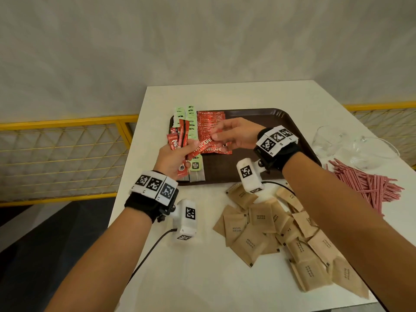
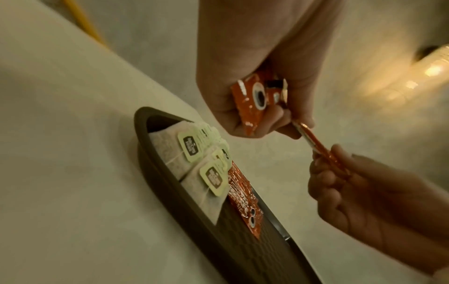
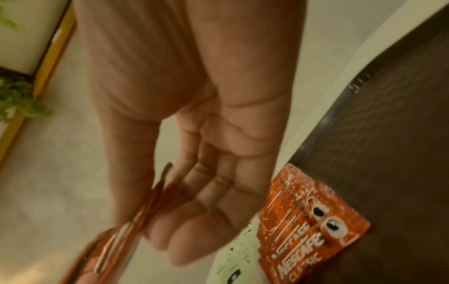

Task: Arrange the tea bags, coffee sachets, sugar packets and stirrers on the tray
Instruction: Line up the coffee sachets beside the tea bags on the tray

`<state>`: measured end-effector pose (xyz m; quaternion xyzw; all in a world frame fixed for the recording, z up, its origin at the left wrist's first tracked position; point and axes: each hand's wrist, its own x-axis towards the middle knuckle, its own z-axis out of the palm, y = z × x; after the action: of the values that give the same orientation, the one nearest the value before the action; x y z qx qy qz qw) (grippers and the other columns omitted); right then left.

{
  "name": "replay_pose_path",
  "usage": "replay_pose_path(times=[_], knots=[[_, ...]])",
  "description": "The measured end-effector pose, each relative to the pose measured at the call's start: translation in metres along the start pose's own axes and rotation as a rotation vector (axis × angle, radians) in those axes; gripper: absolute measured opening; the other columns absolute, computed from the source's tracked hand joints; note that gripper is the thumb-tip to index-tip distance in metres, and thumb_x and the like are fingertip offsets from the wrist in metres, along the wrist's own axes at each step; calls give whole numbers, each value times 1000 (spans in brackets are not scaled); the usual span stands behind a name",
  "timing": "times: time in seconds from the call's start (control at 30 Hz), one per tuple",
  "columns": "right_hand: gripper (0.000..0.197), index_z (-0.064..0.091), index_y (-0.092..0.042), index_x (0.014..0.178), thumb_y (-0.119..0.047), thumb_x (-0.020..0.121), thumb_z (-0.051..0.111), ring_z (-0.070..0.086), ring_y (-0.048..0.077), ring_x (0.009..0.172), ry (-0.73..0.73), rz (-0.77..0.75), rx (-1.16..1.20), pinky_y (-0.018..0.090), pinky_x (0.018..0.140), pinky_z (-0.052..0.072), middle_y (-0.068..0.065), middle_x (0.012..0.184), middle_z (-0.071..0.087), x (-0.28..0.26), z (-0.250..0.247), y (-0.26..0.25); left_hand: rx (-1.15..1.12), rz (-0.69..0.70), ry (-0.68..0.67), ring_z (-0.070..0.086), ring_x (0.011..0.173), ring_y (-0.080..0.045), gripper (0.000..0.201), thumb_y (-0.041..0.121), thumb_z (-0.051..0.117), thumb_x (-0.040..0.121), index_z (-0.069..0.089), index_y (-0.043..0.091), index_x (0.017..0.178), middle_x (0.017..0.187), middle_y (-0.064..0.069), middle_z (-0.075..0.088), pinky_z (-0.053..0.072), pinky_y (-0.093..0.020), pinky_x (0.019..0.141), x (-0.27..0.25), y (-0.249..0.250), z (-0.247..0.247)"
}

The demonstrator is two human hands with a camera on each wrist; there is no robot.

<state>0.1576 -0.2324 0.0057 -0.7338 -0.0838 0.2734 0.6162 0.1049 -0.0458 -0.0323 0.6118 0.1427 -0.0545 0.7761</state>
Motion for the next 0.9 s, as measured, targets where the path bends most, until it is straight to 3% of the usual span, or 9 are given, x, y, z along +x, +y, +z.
replay_pose_path(times=[0.1,0.23,0.3,0.37,0.43,0.53,0.6,0.73,0.9], knots=[[10,65,-11,84,-2,82,66,58,11,62,-42,85,-206,24,60,52,3,74,62,-2,-5,0,23,32,63,47,49,-8,11,13,73,80,66,12,88,73,-3,63,39,-17,40,1,-1,3],[9,67,-14,77,-7,79,72,60,11,64,154,177,-361,20,55,52,2,71,65,3,-23,13,-172,-34,157,45,40,-4,6,14,69,83,64,16,81,63,1,58,37,-14,37,11,2,-15],[8,67,-14,75,-10,77,75,60,12,64,220,218,-430,22,57,50,3,70,66,5,-32,23,-221,-66,220,44,37,-4,11,12,67,85,62,17,77,56,4,58,36,-13,36,20,1,-33],[10,66,-13,75,-11,75,76,60,13,66,250,257,-494,21,57,51,4,73,65,8,-34,33,-245,-104,287,43,34,-2,15,10,63,87,58,19,76,61,6,57,34,-13,34,30,-1,-51],[14,66,-12,76,-15,72,79,63,18,77,277,292,-547,28,67,55,6,80,67,14,-32,40,-257,-160,321,41,31,-2,19,9,59,90,55,21,76,61,6,53,32,-12,32,37,-4,-65],[31,65,-11,81,-28,63,84,65,29,95,330,341,-640,45,86,54,12,98,70,30,-27,48,-225,-208,315,40,28,-2,20,8,57,91,54,21,76,64,3,49,32,-11,32,42,-11,-75],[34,62,-13,79,-29,60,85,65,32,98,356,347,-633,47,87,54,14,103,69,42,-27,53,-183,-229,293,42,29,-3,18,7,58,90,56,20,78,69,2,50,33,-11,32,44,-16,-77],[41,65,-8,86,-33,61,85,66,31,92,361,349,-631,47,83,55,12,97,69,48,-23,50,-121,-271,256,45,32,-5,13,7,61,88,59,18,81,70,-1,53,36,-12,34,46,-24,-78],[36,62,-10,76,-32,61,86,69,31,87,333,353,-657,47,82,56,13,89,71,54,-21,48,-93,-275,239,51,37,-7,11,7,63,86,60,17,82,71,-2,57,38,-14,34,49,-25,-80]])
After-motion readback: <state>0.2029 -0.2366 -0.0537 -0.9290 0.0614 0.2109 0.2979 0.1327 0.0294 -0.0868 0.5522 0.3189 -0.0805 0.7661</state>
